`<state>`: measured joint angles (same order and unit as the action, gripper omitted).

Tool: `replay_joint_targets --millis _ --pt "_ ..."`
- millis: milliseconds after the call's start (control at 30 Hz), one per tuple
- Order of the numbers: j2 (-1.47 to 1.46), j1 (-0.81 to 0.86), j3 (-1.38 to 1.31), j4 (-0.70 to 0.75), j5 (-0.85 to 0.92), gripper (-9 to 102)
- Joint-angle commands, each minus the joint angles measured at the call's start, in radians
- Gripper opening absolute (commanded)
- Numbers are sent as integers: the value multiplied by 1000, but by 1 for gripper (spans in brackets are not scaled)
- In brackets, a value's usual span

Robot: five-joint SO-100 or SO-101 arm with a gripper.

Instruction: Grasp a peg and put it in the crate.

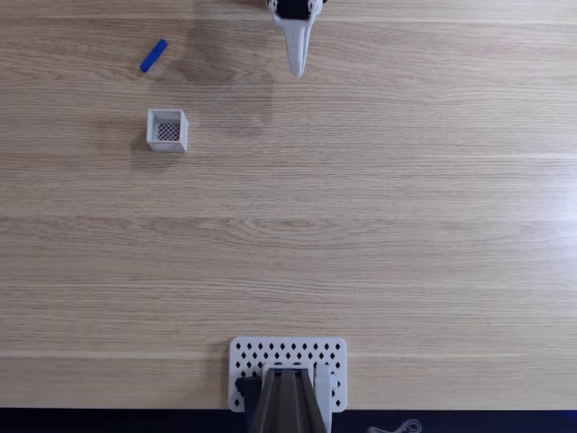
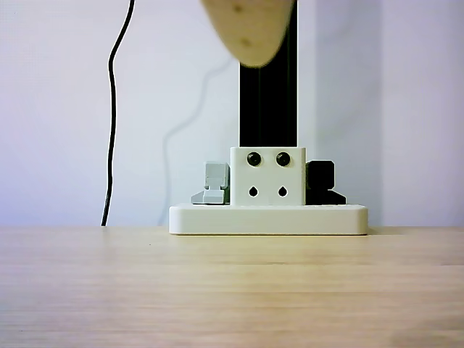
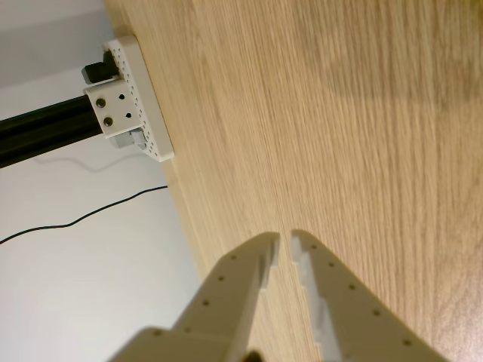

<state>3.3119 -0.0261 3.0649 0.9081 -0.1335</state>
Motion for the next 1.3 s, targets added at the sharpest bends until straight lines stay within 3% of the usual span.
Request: replay_joint_targets --millis 0,767,1000,1100,1267 --pt "20 -8 -6 5 0 -1" --pt "9 0 -12 -5 2 -1" --pt "-244 9 -104 -87 12 0" --pt "-403 14 -172 -169 115 0" --pt "-652 137 -298 -242 511 0"
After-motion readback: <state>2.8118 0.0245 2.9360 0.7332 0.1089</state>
